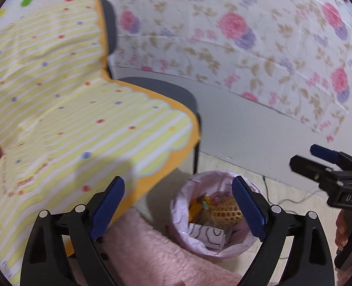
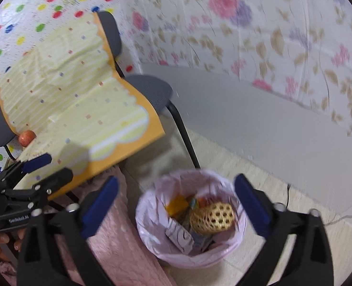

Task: Collect trash
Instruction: 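Move both open tools back over the chair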

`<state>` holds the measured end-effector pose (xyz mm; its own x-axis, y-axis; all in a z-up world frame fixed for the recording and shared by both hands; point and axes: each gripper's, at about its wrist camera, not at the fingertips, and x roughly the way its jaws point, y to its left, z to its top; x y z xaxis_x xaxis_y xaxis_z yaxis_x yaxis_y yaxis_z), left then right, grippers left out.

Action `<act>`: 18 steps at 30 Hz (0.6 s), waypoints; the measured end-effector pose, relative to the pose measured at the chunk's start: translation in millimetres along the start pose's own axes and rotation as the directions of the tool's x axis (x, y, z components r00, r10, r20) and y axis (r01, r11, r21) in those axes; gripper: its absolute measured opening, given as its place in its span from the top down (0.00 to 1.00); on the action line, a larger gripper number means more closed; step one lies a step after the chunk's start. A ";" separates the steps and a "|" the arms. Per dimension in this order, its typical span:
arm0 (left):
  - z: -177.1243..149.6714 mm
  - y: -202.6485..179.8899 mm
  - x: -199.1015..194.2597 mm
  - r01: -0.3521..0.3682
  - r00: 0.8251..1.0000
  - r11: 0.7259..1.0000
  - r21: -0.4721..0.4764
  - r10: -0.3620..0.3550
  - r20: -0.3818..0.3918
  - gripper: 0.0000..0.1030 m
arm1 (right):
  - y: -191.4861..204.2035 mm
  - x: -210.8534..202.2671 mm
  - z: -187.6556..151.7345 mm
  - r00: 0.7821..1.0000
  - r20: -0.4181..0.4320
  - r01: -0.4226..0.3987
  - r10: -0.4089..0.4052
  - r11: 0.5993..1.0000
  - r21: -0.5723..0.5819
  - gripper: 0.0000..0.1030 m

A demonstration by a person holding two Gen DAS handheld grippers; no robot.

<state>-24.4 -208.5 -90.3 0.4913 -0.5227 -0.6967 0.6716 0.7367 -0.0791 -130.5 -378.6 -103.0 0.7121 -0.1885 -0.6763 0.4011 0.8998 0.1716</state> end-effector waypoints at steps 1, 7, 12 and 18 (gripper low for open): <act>0.8 6.3 -5.7 -0.023 1.000 1.000 -0.016 0.023 0.004 0.11 | 5.9 -1.7 5.4 1.000 0.011 -0.006 0.006 1.000 -0.009 0.05; -1.0 39.9 -26.6 -0.130 0.991 0.988 -0.083 0.130 -0.006 0.10 | 36.8 -2.9 28.8 0.998 0.039 -0.044 0.046 0.997 -0.065 0.05; -4.6 58.5 -44.7 -0.187 0.982 0.977 -0.103 0.190 0.016 0.06 | 64.4 -4.6 39.9 0.998 0.042 -0.039 0.046 0.989 -0.141 0.05; -8.3 92.2 -71.0 -0.245 0.968 0.948 -0.203 0.252 0.008 0.06 | 97.1 -12.9 51.9 0.997 0.041 -0.055 0.066 0.973 -0.223 0.05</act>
<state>-1.9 -99.9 -54.0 0.6492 -0.3238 -0.6882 0.4036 0.9136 -0.0491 -70.8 -309.3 -40.5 0.7601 -0.1447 -0.6335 0.2226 0.9739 0.0446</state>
